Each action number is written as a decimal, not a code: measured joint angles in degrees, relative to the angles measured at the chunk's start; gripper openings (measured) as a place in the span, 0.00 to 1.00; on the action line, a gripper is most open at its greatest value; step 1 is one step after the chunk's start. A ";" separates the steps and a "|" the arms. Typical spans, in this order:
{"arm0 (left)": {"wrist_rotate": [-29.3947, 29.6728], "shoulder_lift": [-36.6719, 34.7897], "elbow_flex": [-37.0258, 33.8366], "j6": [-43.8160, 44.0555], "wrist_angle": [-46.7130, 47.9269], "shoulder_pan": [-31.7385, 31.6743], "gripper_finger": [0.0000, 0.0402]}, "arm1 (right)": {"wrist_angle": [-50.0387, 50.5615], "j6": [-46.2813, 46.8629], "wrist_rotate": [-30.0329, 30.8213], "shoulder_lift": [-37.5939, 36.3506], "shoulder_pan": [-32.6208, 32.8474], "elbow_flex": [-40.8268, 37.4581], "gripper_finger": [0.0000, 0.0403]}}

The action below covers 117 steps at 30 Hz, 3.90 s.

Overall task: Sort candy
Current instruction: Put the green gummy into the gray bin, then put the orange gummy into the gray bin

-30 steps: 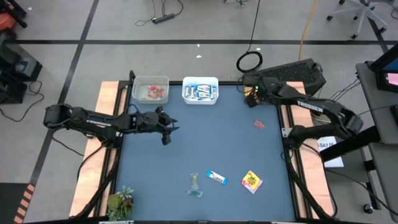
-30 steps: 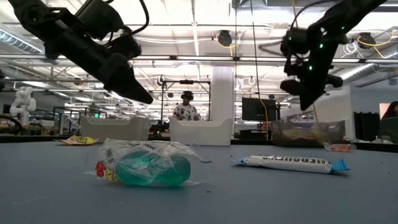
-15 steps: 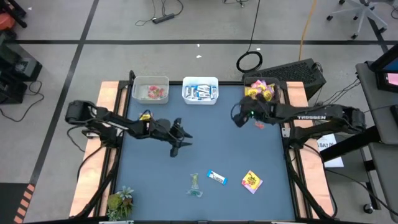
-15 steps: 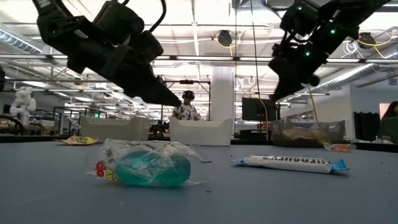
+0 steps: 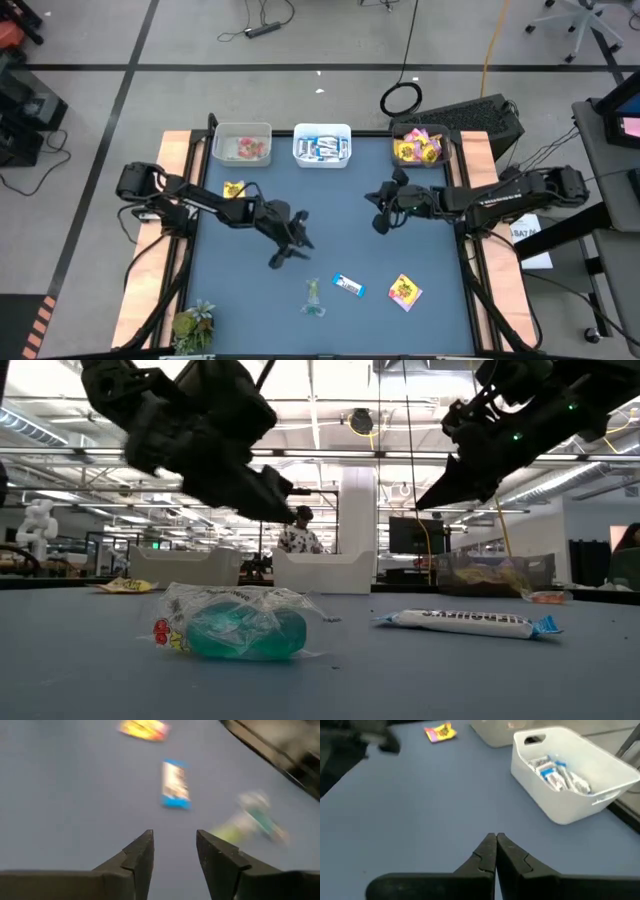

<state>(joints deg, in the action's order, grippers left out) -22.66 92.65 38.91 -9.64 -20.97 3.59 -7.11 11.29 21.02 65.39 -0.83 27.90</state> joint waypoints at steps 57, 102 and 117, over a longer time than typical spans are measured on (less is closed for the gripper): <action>-0.07 12.04 9.96 -13.93 9.29 1.55 0.01 | -3.10 -0.44 1.38 2.93 0.99 0.04 0.00; 36.25 -1.96 17.28 -1.35 54.36 -51.51 0.13 | -4.40 -1.24 2.48 2.93 0.99 0.04 0.00; 40.01 -9.74 17.07 -3.29 54.27 -45.72 0.42 | 27.73 12.42 9.84 -4.27 0.69 0.11 0.28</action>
<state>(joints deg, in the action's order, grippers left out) 17.34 82.91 55.98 -12.94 33.30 -42.13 20.62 23.71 30.86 61.12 -0.14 28.01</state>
